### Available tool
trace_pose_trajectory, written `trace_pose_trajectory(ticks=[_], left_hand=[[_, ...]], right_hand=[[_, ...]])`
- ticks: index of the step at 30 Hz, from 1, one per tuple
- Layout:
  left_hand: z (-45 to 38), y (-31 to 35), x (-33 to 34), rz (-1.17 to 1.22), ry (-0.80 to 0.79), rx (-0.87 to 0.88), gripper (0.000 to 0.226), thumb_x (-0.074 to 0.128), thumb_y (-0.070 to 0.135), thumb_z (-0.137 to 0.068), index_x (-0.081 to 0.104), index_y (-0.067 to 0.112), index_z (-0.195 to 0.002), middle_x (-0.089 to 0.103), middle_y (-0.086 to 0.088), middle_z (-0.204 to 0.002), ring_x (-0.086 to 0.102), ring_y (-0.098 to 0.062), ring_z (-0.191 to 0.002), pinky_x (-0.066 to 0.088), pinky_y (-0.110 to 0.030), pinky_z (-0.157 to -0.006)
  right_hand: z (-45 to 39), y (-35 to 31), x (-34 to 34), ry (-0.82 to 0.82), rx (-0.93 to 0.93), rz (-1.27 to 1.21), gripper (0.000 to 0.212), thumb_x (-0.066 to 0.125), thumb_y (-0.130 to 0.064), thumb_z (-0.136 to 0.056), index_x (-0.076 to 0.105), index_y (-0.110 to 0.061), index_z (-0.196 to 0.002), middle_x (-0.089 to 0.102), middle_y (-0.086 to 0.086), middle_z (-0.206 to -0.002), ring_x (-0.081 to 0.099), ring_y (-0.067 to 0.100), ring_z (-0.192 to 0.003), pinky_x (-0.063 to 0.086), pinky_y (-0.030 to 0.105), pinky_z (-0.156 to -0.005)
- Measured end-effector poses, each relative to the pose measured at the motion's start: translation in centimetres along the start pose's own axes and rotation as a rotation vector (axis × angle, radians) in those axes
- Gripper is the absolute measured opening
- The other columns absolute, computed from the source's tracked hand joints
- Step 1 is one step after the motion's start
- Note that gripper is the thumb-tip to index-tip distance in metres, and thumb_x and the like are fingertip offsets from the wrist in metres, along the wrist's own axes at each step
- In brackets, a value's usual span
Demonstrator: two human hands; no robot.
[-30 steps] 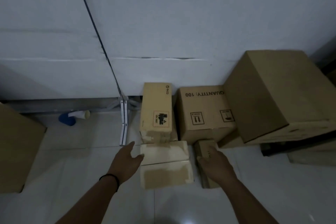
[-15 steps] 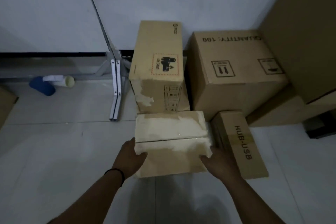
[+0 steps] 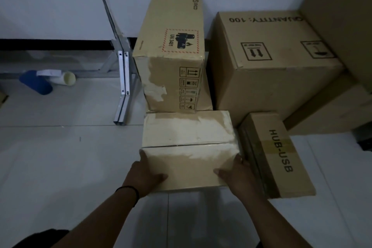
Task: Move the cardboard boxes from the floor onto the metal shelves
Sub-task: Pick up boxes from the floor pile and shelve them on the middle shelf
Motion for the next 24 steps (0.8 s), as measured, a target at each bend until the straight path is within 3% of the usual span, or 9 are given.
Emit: trace_pose_trajectory(ticks=[4, 9, 11, 15, 17, 19, 20, 22, 24], left_hand=[[0.1, -0.3, 0.2, 0.012, -0.008, -0.010, 0.127, 0.075, 0.052, -0.073, -0.022, 0.018, -0.149, 0.043, -0.020, -0.139, 0.052, -0.032, -0.118, 0.049, -0.037, -0.096], [1.2, -0.2, 0.7, 0.016, 0.035, -0.017, 0.113, 0.069, 0.050, -0.080, -0.013, 0.017, -0.152, 0.034, -0.019, -0.144, 0.049, -0.032, -0.121, 0.047, -0.037, -0.098], [1.8, -0.7, 0.9, 0.036, 0.066, -0.066, 0.111, 0.067, 0.053, -0.081, -0.011, 0.017, -0.152, 0.026, -0.021, -0.148, 0.045, -0.036, -0.126, 0.044, -0.041, -0.102], [3.2, -2.3, 0.8, 0.185, 0.168, -0.275, 0.128, 0.073, 0.056, -0.074, -0.024, 0.017, -0.149, 0.009, -0.027, -0.155, 0.033, -0.043, -0.135, 0.036, -0.048, -0.107], [3.7, -2.9, 1.0, 0.323, 0.187, -0.368, 0.136, 0.077, 0.053, -0.071, -0.031, 0.014, -0.145, 0.016, -0.025, -0.155, 0.037, -0.042, -0.133, 0.045, -0.049, -0.099], [4.1, -3.1, 1.2, 0.492, 0.145, -0.447, 0.140, 0.078, 0.053, -0.070, -0.034, 0.011, -0.142, 0.027, -0.020, -0.153, 0.049, -0.043, -0.121, 0.054, -0.047, -0.078], [4.3, -3.1, 1.5, 0.589, 0.115, -0.489, 0.138, 0.079, 0.052, -0.070, -0.029, 0.010, -0.145, 0.031, -0.020, -0.151, 0.056, -0.042, -0.107, 0.056, -0.046, -0.070], [4.8, -2.7, 1.9, 0.675, 0.053, -0.538, 0.124, 0.079, 0.048, -0.071, -0.004, 0.003, -0.151, 0.039, -0.023, -0.143, 0.059, -0.036, -0.078, 0.056, -0.045, -0.064], [5.1, -2.6, 2.3, 0.598, 0.046, -0.507, 0.103, 0.079, 0.046, -0.072, 0.024, -0.003, -0.145, 0.047, -0.023, -0.133, 0.057, -0.034, -0.073, 0.055, -0.044, -0.062]], right_hand=[[-0.1, -0.2, 0.0, -0.012, 0.000, 0.032, 0.107, 0.069, -0.052, -0.081, 0.004, -0.008, -0.154, 0.021, 0.017, -0.155, 0.031, 0.033, -0.138, 0.033, 0.036, -0.108], [0.6, -0.4, 0.1, -0.025, 0.016, 0.076, 0.109, 0.067, -0.054, -0.082, 0.001, -0.004, -0.153, 0.021, 0.019, -0.155, 0.031, 0.033, -0.139, 0.033, 0.035, -0.108], [1.4, -0.6, 0.4, -0.023, 0.033, 0.091, 0.111, 0.065, -0.056, -0.082, -0.001, -0.003, -0.153, 0.022, 0.018, -0.155, 0.032, 0.033, -0.138, 0.035, 0.035, -0.106], [3.9, -1.0, 1.5, -0.059, 0.105, 0.129, 0.112, 0.062, -0.061, -0.082, 0.000, 0.002, -0.152, 0.026, 0.019, -0.152, 0.036, 0.032, -0.136, 0.037, 0.034, -0.104], [5.4, -1.3, 2.5, -0.092, 0.078, 0.205, 0.103, 0.056, -0.061, -0.087, 0.012, 0.008, -0.149, 0.034, 0.018, -0.149, 0.040, 0.029, -0.133, 0.038, 0.032, -0.105], [7.3, -1.8, 3.4, -0.148, -0.019, 0.350, 0.077, 0.045, -0.056, -0.095, 0.039, 0.005, -0.140, 0.046, 0.016, -0.143, 0.044, 0.026, -0.131, 0.036, 0.029, -0.106], [8.1, -2.1, 3.7, -0.170, -0.063, 0.402, 0.067, 0.043, -0.055, -0.096, 0.049, 0.000, -0.135, 0.051, 0.015, -0.140, 0.046, 0.025, -0.130, 0.036, 0.028, -0.105], [8.9, -2.4, 4.2, -0.240, -0.099, 0.456, 0.060, 0.045, -0.054, -0.095, 0.055, -0.007, -0.130, 0.054, 0.011, -0.137, 0.049, 0.024, -0.127, 0.039, 0.027, -0.100], [9.2, -2.8, 3.9, -0.260, -0.133, 0.512, 0.056, 0.046, -0.055, -0.093, 0.057, -0.013, -0.128, 0.055, 0.007, -0.134, 0.052, 0.022, -0.124, 0.042, 0.026, -0.095]])
Point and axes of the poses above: each hand's wrist, its own z-axis away from the middle knuckle, its own x-axis out of the palm, y = z × x, the point moved 2 cm from there along -z, towards the middle knuckle
